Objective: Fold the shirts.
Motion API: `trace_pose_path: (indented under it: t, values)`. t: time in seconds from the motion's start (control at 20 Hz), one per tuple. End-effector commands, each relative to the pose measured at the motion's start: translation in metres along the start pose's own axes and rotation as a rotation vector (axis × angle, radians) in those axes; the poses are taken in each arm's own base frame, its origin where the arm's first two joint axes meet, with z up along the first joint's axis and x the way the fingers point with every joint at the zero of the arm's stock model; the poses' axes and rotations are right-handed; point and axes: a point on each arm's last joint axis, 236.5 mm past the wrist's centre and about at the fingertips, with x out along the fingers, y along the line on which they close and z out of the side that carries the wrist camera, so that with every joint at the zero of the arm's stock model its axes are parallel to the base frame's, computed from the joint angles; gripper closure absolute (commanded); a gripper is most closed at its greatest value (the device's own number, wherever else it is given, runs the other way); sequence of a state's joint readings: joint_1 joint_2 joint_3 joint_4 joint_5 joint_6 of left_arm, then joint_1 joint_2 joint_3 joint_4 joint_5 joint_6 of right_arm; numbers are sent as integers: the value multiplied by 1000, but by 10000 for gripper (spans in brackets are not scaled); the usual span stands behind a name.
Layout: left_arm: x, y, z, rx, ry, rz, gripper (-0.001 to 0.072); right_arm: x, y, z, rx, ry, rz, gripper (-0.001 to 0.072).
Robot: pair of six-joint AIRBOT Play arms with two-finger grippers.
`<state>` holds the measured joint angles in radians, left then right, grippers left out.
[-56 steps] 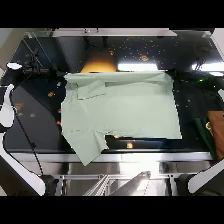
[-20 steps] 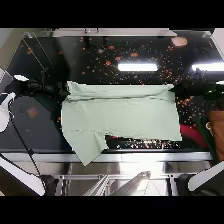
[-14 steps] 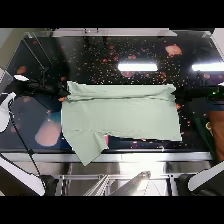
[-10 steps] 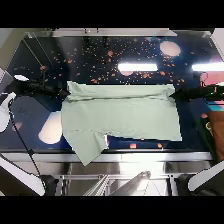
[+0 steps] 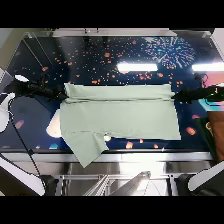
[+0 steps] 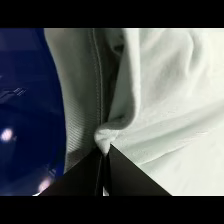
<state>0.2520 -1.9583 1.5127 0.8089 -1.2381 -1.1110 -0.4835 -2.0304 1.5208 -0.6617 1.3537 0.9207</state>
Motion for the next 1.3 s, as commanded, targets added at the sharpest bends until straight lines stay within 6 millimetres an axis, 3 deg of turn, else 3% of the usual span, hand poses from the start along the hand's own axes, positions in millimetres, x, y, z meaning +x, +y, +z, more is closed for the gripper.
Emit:
trace_pose_path:
  t: [0.0,0.05,0.1,0.15,0.2,0.35,0.4,0.45,0.55,0.65,0.8,0.85,0.9,1.1,1.15,1.25]
  values:
    - [1,2,1,11,-3,13,692,4,-2,-1,-11,7,-19,679]
    - [1,0,-2,11,10,8,690,5,-1,-1,-12,9,-19,559]
    - [0,-2,-5,8,24,-2,604,5,-1,-1,-11,10,-18,436]
    - [-2,-2,-6,-16,25,-6,371,3,0,-2,-2,14,-14,424]
    - [-9,-2,-4,-37,15,-3,300,-2,-1,0,0,10,-12,425]
    - [-51,5,6,-53,-63,36,298,-38,-10,7,65,-25,-14,432]
    - [-70,12,6,-59,-82,71,298,-55,-12,6,85,-37,-4,488]
    - [-93,20,1,-74,-92,111,298,-70,-8,-1,89,-30,14,563]
    - [-124,16,-15,-118,-88,103,298,-93,10,-24,89,30,71,573]
    - [-133,-6,-38,-145,-91,41,298,-100,27,-34,41,25,69,574]
    - [-116,-30,-91,-151,-15,12,299,-97,41,-34,-3,26,58,585]
    - [-106,-39,-116,-160,37,-3,299,-95,47,-42,3,44,68,664]
    - [-95,-46,-137,-171,75,-14,299,-93,54,-51,8,51,75,685]
    - [-49,-66,-220,-215,234,-23,298,-89,78,-93,38,7,41,683]
    - [-38,-68,-238,-233,273,-21,298,-84,82,-103,49,-40,9,663]
    - [-22,-72,-271,-277,357,-20,298,-69,84,-126,60,-98,-50,391]
